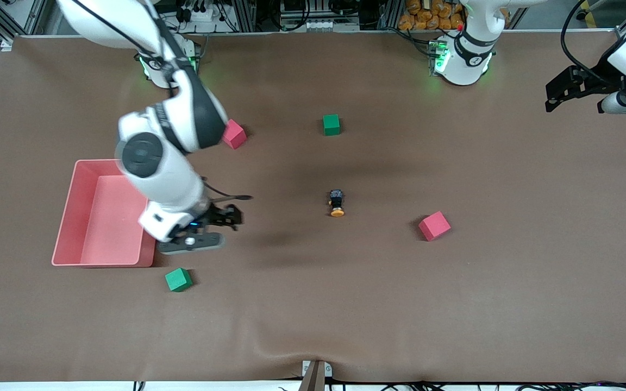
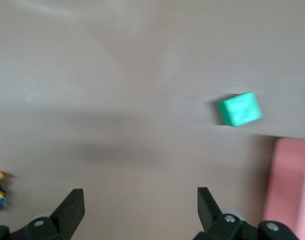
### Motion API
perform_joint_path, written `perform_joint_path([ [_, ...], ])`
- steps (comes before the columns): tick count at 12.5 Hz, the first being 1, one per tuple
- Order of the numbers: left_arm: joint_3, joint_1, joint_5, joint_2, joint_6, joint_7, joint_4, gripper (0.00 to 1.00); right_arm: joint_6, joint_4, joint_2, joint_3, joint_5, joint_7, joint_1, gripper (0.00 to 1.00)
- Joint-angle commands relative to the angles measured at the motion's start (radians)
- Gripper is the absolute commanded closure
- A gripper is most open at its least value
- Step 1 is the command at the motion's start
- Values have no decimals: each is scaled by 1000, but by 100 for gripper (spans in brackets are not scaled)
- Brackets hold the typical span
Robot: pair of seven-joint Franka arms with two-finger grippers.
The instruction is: Place and upright button with both arms
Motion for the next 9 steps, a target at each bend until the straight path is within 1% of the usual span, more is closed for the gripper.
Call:
perform_joint_path([
  [1,-7,7,-1,4,-15,1,17,0,-3,-223,-216,22,-9,-145,-104,0],
  [2,-7,7,-1,2,-15,1,17,0,-50,-237,-258,22,-9,-198,-141,0],
  [3,-7,7,-1,4,-15,2,17,0,-114,-235,-289,22,-9,-211,-160,0],
  [5,-7,7,-1,4,-15,2,17,0,-176,-235,-335,21,-15,-217,-189,0],
  [6,-7,7,-1,4,-15,1,17,0,-201,-235,-355,36,-17,-225,-233,0],
  [8,-7,7,-1,4,-15,2,18,0,-254,-231,-386,109,-17,-307,-367,0],
  [9,-7,7,-1,4,-15,1,18,0,-276,-223,-390,123,-17,-332,-408,0],
])
